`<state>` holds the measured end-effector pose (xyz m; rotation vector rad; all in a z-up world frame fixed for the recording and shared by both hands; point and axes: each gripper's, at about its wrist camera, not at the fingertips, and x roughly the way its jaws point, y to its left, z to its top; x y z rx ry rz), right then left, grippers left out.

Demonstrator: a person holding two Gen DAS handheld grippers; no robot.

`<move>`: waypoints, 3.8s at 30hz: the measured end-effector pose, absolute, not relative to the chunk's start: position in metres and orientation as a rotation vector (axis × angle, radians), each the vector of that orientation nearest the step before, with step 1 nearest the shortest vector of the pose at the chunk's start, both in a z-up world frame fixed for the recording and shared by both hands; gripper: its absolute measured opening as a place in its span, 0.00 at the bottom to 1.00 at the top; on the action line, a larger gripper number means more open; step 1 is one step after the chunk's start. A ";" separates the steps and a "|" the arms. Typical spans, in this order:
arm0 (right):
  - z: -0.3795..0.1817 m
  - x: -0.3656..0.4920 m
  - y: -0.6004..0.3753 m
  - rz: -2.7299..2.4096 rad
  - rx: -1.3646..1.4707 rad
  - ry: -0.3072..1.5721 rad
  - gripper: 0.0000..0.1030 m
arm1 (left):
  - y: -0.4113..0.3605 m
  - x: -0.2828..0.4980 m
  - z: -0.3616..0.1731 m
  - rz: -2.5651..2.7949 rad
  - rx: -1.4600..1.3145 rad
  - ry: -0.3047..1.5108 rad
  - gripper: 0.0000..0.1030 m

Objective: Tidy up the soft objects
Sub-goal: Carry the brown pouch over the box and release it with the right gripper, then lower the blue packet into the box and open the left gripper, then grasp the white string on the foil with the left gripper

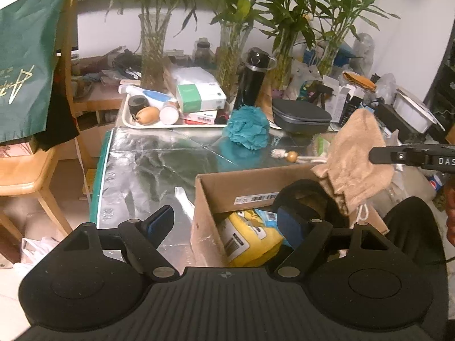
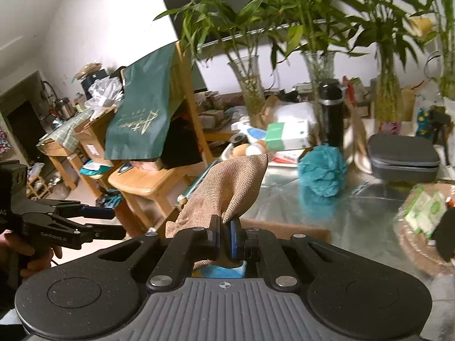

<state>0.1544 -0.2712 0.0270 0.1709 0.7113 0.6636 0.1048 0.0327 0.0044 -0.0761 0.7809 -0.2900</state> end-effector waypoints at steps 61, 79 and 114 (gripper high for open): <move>-0.027 0.200 -0.284 0.464 0.038 0.789 1.00 | 0.025 0.148 -0.006 -0.244 -0.015 0.836 0.77; -0.047 0.274 -0.301 0.454 0.156 1.022 1.00 | 0.048 0.230 -0.032 -0.223 -0.246 1.108 0.77; -0.094 0.340 -0.302 0.442 0.210 1.043 1.00 | 0.056 0.314 -0.118 -0.173 -0.249 1.253 0.69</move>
